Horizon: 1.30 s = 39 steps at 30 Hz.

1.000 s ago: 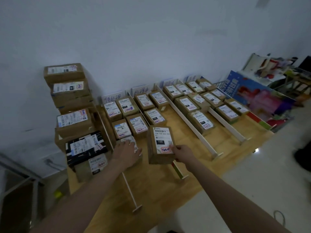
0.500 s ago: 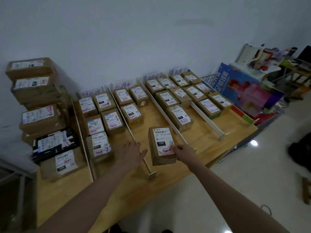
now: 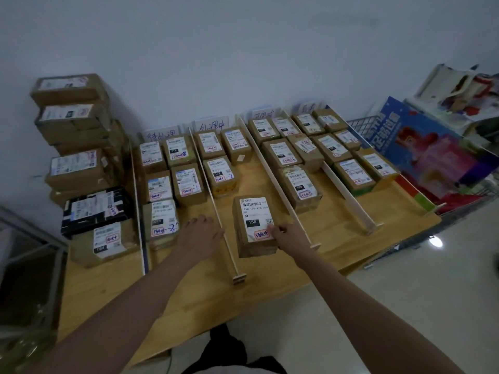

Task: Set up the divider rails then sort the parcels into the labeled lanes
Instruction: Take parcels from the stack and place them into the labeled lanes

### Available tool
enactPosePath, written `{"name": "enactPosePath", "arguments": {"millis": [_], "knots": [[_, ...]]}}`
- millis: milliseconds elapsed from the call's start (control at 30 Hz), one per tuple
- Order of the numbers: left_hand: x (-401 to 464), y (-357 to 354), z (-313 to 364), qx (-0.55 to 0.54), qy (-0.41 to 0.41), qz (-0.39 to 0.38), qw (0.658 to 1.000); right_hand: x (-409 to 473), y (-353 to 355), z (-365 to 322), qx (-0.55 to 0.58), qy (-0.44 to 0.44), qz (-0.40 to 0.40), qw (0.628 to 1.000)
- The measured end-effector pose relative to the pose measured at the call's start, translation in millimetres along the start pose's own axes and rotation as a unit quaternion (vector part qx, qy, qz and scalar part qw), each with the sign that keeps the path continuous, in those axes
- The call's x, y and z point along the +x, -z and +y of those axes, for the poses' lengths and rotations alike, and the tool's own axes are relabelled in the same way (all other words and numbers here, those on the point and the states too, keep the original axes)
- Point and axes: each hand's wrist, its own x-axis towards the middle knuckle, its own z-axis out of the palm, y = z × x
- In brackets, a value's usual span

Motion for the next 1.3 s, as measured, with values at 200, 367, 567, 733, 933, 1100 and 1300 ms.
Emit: {"name": "enactPosePath", "arguments": {"millis": [200, 367, 567, 733, 933, 1100, 1300], "knots": [[17, -9, -43, -0.022, 0.049, 0.008, 0.999, 30, -37, -36, -0.005, 0.02, -0.048, 0.999], [31, -25, -83, -0.04, 0.1, 0.027, 0.994, 56, -75, -71, -0.015, 0.038, -0.081, 0.996], [47, -40, -119, -0.025, 0.104, 0.02, 0.994, 86, -117, -95, -0.048, 0.027, -0.105, 0.993], [61, -59, -137, -0.042, 0.099, 0.022, 0.994, 115, -150, -102, -0.091, 0.017, -0.112, 0.989], [64, -81, -147, -0.056, 0.078, 0.054, 0.994, 135, -178, -103, -0.121, 0.003, -0.124, 0.985], [67, -89, -152, -0.066, 0.08, 0.049, 0.993, 143, -193, -102, -0.15, -0.004, -0.107, 0.983], [66, -90, -153, -0.073, 0.078, 0.044, 0.993, 147, -200, -101, -0.149, -0.004, -0.109, 0.983]]}}
